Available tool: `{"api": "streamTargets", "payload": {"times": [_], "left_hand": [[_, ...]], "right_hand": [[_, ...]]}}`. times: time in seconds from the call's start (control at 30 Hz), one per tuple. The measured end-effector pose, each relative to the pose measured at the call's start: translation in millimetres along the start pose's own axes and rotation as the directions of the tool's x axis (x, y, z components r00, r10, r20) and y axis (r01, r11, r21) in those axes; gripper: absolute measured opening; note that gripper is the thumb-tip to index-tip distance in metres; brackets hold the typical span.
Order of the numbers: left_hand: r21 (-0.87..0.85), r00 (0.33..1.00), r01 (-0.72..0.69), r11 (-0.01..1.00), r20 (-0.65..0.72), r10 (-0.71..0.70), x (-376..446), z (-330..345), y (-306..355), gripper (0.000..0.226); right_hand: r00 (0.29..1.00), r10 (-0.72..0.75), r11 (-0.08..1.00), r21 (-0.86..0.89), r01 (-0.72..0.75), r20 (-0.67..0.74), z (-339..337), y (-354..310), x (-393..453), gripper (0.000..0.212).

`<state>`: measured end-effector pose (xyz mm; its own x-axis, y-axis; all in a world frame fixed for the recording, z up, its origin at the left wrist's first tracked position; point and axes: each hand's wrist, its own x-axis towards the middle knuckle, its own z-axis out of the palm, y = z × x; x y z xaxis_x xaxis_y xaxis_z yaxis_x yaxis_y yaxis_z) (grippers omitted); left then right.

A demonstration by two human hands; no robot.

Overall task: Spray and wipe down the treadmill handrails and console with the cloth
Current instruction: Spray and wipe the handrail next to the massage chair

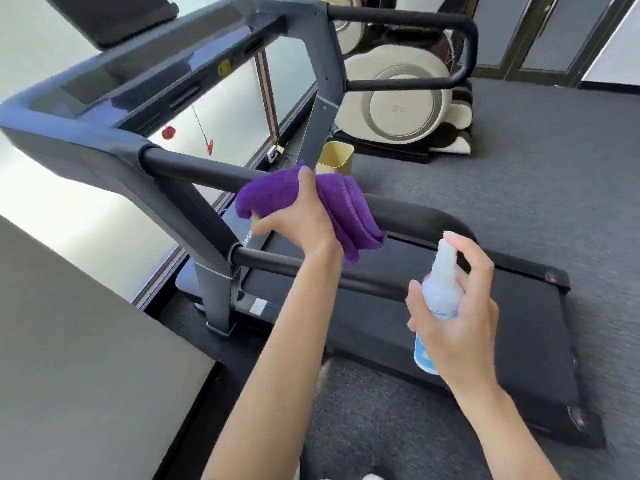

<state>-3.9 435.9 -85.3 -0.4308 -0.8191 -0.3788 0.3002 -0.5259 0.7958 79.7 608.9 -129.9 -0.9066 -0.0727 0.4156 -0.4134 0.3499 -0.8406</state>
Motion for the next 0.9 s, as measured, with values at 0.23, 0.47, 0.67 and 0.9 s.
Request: {"api": "streamTargets", "payload": {"times": [0.23,0.47,0.67,0.9], "left_hand": [[0.104,0.961,0.161,0.981,0.209,-0.180,-74.4,-4.7,-55.0,0.076],[0.086,0.984,0.112,0.990,0.127,-0.123,-75.5,7.9,-40.0,0.083],[0.208,0.947,0.143,0.968,0.255,-0.195,-115.6,1.8,-82.5,0.077],[0.139,0.957,0.103,0.985,0.255,-0.136,-110.8,3.3,-80.5,0.079]], "right_hand": [[0.999,-0.014,1.000,-0.013,0.014,-0.034,-37.0,7.8,-1.6,0.063],[0.999,0.029,1.000,0.012,-0.028,-0.044,-61.6,13.7,-9.6,0.058],[0.998,0.033,0.999,0.012,-0.033,-0.051,-74.1,18.3,-17.7,0.057],[0.997,0.047,0.999,0.026,-0.046,-0.056,-77.9,20.2,-19.8,0.056]]}}
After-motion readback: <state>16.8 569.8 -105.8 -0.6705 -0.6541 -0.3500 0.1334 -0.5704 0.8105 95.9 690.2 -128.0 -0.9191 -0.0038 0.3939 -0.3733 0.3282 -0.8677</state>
